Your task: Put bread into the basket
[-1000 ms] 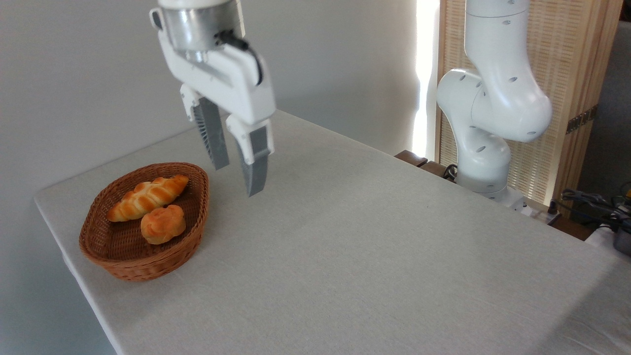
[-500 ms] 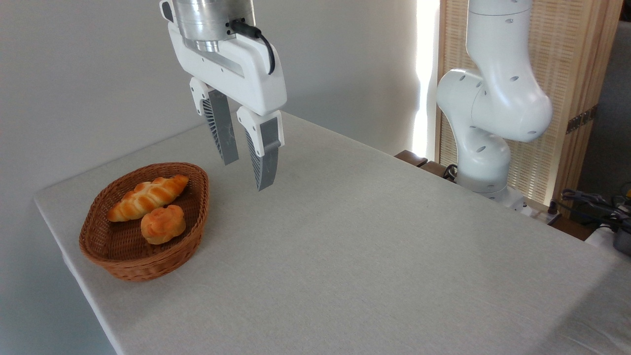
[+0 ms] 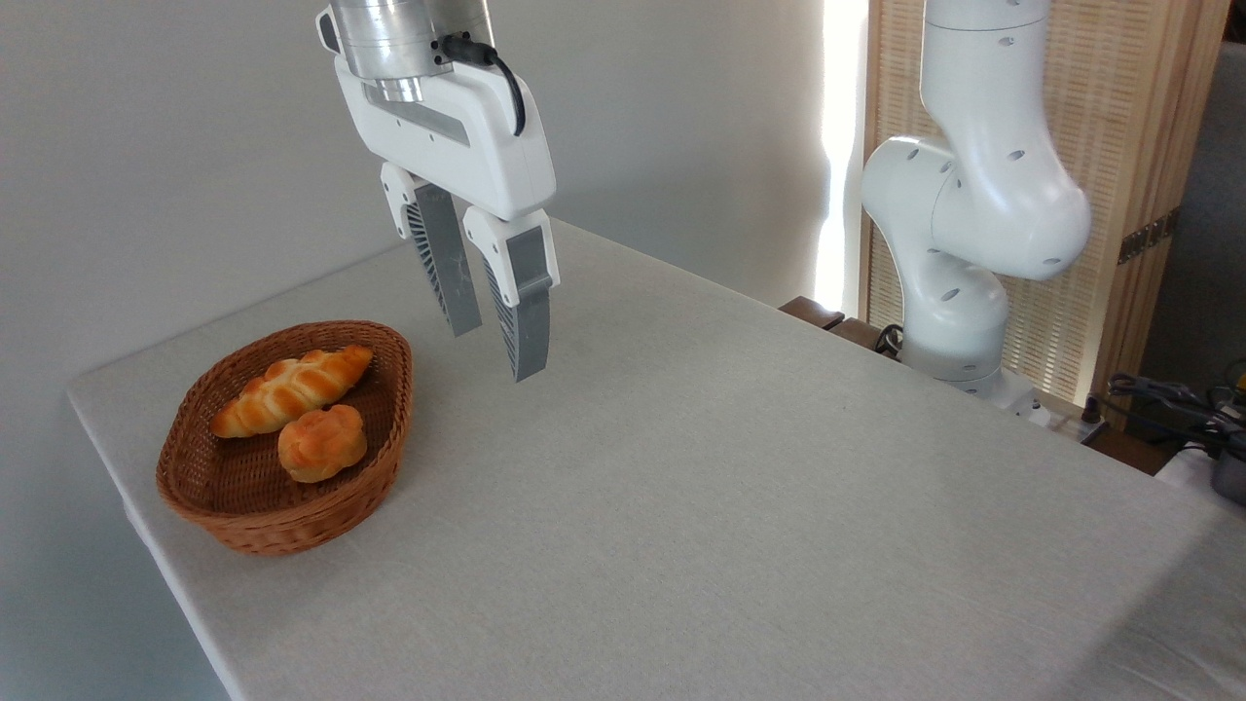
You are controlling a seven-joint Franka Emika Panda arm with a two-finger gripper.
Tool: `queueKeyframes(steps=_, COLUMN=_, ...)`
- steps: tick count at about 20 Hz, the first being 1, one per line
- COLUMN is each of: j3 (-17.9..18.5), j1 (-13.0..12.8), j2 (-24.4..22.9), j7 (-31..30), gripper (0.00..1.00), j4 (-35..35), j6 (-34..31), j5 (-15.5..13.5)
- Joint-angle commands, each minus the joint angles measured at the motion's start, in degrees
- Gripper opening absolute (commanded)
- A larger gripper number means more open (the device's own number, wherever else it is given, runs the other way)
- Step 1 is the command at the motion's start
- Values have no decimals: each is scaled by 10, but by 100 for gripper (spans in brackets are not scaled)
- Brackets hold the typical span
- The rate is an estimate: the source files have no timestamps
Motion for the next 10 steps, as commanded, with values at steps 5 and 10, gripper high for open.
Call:
queueKeyframes(steps=5, j3=-22, j1=41, j2=-3, j7=8, gripper=100, j4=-2, j6=9, j5=6)
queueKeyframes(steps=10, j3=-23, j1=41, j2=-3, j7=8, gripper=100, j4=-2, j6=10, j5=6)
